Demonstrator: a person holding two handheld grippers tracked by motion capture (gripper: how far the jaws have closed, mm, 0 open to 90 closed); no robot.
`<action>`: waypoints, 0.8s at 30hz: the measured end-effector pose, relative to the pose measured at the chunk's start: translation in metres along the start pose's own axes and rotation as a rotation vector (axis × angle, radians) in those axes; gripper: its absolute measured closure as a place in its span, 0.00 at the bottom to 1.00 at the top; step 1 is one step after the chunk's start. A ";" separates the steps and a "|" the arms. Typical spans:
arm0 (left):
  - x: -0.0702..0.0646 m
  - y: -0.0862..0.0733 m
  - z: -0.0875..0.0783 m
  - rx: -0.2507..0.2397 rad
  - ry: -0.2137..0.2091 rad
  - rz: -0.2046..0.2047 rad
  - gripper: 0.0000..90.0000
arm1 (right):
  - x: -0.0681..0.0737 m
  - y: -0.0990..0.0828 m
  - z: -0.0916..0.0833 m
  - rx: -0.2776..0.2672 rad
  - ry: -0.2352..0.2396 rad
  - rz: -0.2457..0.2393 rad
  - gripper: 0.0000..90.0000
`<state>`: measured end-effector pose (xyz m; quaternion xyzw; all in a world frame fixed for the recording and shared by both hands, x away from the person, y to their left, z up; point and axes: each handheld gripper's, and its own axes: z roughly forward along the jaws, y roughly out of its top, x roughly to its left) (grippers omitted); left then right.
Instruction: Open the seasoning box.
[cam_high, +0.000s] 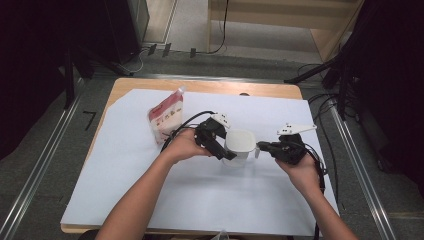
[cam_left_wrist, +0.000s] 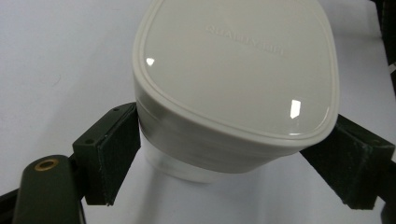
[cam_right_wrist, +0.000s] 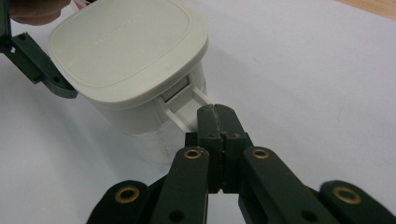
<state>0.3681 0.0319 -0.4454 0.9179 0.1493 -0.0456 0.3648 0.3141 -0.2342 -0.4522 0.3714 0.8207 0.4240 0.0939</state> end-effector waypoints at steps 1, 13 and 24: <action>0.000 0.001 -0.002 -0.011 -0.006 0.001 0.17 | 0.000 0.000 0.000 0.000 -0.002 -0.001 1.00; -0.005 0.004 -0.007 -0.008 0.039 0.022 0.19 | 0.002 0.000 0.000 0.003 -0.005 -0.012 1.00; -0.009 0.012 -0.017 -0.031 0.062 0.044 0.24 | 0.003 0.000 -0.001 -0.004 -0.016 -0.020 1.00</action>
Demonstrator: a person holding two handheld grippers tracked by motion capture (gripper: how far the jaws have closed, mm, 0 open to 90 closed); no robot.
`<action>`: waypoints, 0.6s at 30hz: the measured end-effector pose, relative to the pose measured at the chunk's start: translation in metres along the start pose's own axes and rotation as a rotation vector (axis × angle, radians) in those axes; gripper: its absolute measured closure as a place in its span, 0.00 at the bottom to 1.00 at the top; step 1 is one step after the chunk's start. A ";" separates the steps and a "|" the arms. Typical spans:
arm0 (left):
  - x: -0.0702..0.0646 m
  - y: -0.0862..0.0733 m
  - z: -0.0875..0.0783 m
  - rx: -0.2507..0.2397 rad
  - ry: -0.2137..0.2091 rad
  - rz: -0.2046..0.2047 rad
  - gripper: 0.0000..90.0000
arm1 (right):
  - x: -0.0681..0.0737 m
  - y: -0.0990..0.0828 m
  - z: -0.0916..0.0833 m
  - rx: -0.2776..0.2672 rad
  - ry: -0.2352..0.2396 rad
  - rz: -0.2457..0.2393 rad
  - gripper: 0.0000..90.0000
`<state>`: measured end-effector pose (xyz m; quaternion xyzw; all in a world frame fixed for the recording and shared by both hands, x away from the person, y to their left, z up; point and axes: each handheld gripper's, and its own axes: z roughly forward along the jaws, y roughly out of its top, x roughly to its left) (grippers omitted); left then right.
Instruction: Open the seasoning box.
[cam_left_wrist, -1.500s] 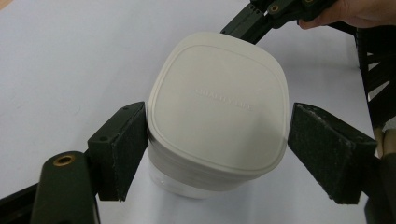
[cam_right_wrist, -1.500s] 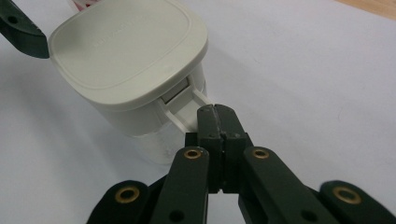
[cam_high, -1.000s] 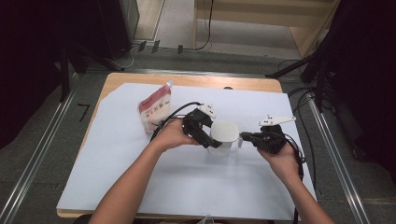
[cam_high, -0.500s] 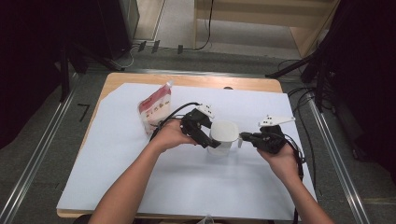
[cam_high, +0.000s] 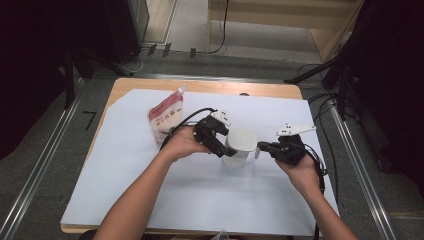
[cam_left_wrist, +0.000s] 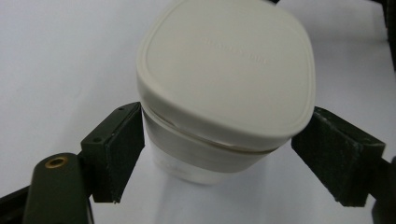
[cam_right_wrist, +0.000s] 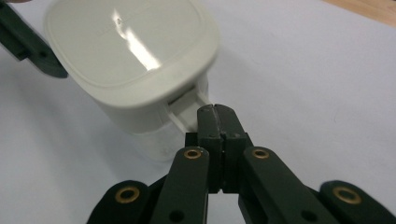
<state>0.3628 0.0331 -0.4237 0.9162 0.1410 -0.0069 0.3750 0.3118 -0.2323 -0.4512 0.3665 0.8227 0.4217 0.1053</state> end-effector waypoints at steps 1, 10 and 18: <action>-0.001 0.001 -0.001 -0.006 0.015 0.004 0.25 | 0.000 0.000 -0.001 -0.014 0.011 0.003 1.00; 0.007 0.001 -0.019 -0.043 0.020 0.000 0.63 | 0.005 0.002 0.001 -0.013 0.032 -0.013 1.00; 0.003 0.006 -0.018 -0.041 -0.004 0.010 0.75 | 0.005 0.003 0.002 -0.016 0.033 -0.013 1.00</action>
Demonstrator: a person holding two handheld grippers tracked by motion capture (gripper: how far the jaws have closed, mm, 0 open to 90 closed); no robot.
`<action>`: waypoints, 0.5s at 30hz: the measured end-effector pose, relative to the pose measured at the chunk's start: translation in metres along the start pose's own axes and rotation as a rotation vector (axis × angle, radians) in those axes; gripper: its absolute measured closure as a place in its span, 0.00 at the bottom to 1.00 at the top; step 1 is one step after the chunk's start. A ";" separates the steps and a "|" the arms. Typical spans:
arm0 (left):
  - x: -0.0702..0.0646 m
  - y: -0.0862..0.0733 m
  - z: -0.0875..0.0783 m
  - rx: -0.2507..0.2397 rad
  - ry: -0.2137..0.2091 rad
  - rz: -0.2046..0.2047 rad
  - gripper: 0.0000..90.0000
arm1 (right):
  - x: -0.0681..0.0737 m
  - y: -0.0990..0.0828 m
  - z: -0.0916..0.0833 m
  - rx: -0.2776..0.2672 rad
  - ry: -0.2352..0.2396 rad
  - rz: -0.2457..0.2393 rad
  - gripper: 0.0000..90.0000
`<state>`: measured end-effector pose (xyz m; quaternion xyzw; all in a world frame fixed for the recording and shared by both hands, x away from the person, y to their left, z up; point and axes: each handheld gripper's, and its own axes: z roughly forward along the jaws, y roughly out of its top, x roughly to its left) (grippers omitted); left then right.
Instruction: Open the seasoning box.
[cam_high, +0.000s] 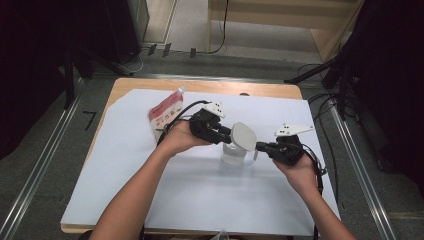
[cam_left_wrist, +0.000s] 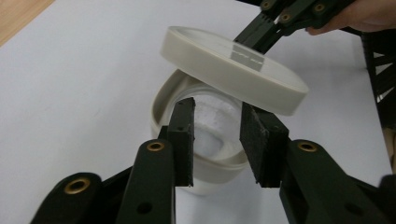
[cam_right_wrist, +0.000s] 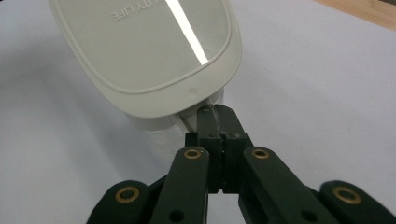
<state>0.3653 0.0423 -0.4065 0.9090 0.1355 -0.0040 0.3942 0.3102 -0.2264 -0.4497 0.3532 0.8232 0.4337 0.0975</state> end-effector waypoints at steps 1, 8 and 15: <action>-0.002 0.002 0.002 0.019 -0.012 0.007 0.78 | 0.000 0.000 0.000 0.000 0.001 -0.001 1.00; -0.003 0.016 0.008 0.026 -0.035 -0.030 0.93 | -0.001 -0.001 -0.001 0.002 0.013 0.014 1.00; -0.011 0.037 0.010 0.057 -0.045 -0.011 1.00 | -0.003 -0.002 -0.001 0.006 0.022 0.033 1.00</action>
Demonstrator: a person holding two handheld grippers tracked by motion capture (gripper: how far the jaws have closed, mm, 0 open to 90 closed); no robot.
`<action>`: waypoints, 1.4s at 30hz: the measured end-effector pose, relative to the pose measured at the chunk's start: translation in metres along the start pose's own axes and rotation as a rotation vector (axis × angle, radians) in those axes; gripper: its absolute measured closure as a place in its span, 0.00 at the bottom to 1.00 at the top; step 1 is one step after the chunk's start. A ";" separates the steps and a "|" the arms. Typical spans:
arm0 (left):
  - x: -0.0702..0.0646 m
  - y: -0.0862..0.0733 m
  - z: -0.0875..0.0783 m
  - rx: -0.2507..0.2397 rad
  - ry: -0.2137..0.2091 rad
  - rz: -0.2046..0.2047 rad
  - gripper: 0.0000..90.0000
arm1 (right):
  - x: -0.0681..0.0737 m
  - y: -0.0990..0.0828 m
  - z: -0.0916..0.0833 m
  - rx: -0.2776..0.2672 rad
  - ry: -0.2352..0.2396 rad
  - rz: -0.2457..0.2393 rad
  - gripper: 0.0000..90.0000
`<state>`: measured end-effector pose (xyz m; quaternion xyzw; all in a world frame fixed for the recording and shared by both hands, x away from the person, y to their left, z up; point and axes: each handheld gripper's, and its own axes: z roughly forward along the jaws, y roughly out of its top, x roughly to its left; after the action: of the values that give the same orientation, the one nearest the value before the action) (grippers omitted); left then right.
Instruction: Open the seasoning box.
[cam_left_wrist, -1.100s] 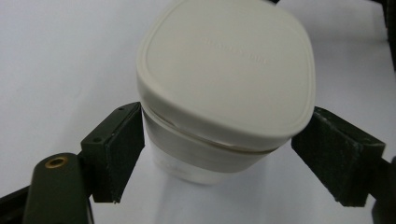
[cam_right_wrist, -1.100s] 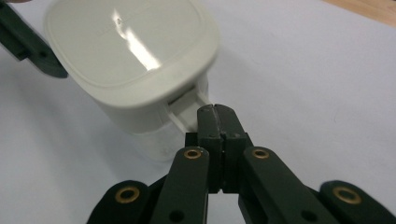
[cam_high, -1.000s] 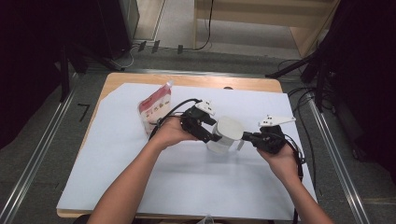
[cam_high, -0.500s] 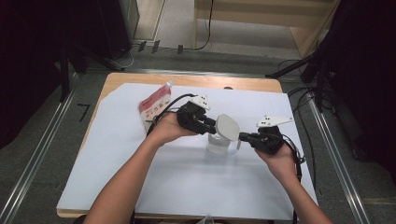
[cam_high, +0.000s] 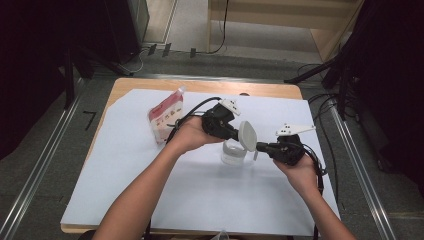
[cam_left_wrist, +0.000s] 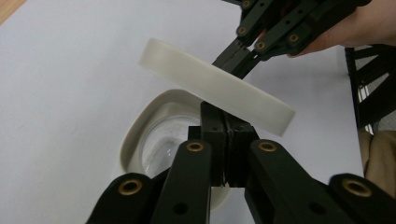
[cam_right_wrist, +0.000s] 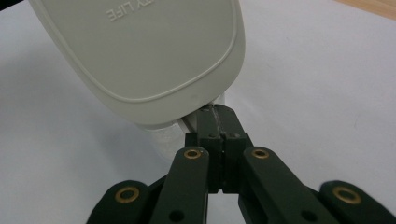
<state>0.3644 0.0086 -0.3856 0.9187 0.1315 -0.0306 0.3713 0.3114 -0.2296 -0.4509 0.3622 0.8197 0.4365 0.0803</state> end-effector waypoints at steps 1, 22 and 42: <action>-0.001 0.002 0.001 -0.002 -0.005 -0.003 1.00 | 0.000 0.000 0.000 0.001 0.000 0.003 1.00; -0.014 0.016 0.010 -0.014 -0.031 0.031 0.92 | 0.003 -0.016 -0.014 0.007 0.037 0.049 1.00; 0.004 -0.017 -0.020 -0.043 -0.038 -0.094 0.51 | 0.011 -0.021 0.005 0.043 0.059 0.012 1.00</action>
<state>0.3625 0.0351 -0.3834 0.9025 0.1682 -0.0627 0.3914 0.2949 -0.2264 -0.4679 0.3555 0.8287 0.4299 0.0458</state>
